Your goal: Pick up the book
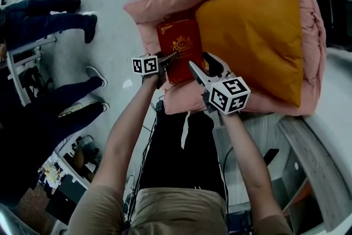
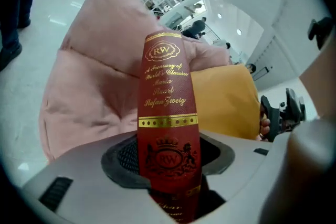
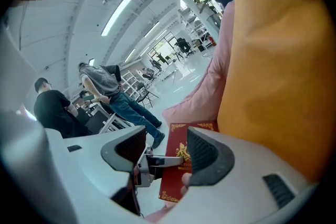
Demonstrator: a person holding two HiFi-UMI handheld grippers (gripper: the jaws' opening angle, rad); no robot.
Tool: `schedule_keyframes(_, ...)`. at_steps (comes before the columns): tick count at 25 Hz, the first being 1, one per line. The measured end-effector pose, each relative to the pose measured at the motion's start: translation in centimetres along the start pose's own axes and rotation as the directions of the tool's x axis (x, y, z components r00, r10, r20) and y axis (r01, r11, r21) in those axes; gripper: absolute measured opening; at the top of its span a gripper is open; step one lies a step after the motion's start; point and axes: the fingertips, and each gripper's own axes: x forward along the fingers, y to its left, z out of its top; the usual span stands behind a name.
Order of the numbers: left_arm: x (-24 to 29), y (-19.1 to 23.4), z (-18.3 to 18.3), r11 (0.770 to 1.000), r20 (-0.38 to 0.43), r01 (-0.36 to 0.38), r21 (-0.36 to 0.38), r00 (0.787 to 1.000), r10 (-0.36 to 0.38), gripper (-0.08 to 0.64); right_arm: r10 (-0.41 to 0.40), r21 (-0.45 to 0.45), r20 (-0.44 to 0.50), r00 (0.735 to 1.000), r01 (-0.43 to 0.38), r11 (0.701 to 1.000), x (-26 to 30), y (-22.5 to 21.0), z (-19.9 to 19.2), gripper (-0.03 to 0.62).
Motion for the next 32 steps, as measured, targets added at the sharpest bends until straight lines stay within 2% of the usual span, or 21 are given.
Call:
schedule_keyframes(3,-4.4,-3.5,1.2,0.996,0.041,-0.025,0.091,0.999,0.021,0.247,-0.003,-0.013,0.027,1.0,0.003,1.0,-2.5,1.9,1.9,0.252)
schedule_keyframes(8,-12.6,-11.4,3.8,0.988,0.161,0.006,0.154,0.987,-0.031,0.247,0.015,-0.058,0.072,0.997,-0.01,0.998,-7.2,6.0,5.5,0.252)
schedule_keyframes(12,-19.1,-17.7,5.5,0.983,0.287,0.057,0.176,0.952,-0.107,0.247,0.04,-0.104,0.105,0.994,-0.029,0.994,-11.4,9.0,7.5,0.252)
schedule_keyframes(16,-24.2,-22.5,5.1,0.976,0.369,0.087,0.199,0.916,-0.157,0.247,0.049,-0.129,0.126,0.991,-0.033,0.991,-15.3,11.0,7.7,0.252)
schedule_keyframes(19,-27.0,-24.7,4.7,0.972,0.402,0.101,0.212,0.898,-0.18,0.247,0.046,-0.137,0.134,0.99,-0.028,0.99,-17.1,12.3,7.7,0.252)
schedule_keyframes(26,-31.6,-27.5,1.4,0.963,0.427,0.143,0.229,0.874,-0.232,0.245,0.015,-0.213,0.171,0.985,0.022,0.977,-20.9,15.8,6.8,0.252)
schedule_keyframes(32,-37.3,-31.5,-0.3,0.935,0.425,0.151,0.32,0.859,-0.284,0.245,0.006,-0.303,0.232,0.973,0.067,0.951,-23.5,21.3,6.5,0.252)
